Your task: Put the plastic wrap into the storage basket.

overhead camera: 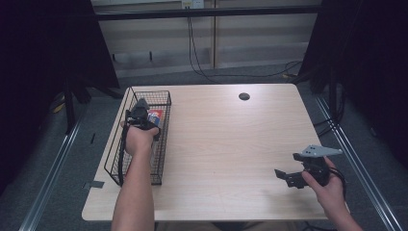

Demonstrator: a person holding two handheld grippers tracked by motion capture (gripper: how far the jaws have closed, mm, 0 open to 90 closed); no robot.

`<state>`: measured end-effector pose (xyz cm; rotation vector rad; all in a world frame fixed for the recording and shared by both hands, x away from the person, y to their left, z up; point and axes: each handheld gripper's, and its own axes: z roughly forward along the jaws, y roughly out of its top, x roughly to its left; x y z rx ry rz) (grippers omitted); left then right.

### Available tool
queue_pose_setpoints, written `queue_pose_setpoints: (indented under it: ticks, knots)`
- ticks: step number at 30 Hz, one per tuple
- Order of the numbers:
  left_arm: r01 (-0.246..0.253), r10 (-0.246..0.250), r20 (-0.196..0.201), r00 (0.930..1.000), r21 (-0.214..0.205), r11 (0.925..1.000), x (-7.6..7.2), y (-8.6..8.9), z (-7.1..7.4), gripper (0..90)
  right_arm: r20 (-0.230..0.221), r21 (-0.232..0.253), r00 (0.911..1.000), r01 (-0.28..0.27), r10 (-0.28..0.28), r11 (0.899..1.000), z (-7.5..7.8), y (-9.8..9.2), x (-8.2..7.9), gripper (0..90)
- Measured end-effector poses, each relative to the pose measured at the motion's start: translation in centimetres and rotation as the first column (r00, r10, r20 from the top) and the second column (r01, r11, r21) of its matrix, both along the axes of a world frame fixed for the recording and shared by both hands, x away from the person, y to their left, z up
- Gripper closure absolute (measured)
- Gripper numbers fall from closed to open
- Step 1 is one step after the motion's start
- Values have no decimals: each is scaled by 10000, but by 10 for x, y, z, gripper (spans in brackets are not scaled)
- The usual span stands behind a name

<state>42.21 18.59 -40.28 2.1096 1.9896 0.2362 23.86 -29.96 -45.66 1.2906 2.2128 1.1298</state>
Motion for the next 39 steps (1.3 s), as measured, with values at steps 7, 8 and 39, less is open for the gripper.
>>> queue_pose_setpoints:
  ticks: [7,8,39]
  knots:
    - [142,-137,223,9997,-217,9997,-3,0,6,276,21,-8,10000,-84,84,10000,1,3,1,27]
    - [167,-161,247,9996,-227,9996,-3,-1,7,268,22,-20,10000,-94,94,10000,1,3,1,27]
    - [1988,-1719,1900,9666,-1327,9710,-3,-28,60,170,-45,-68,10000,88,-88,9999,-2,0,-2,27]
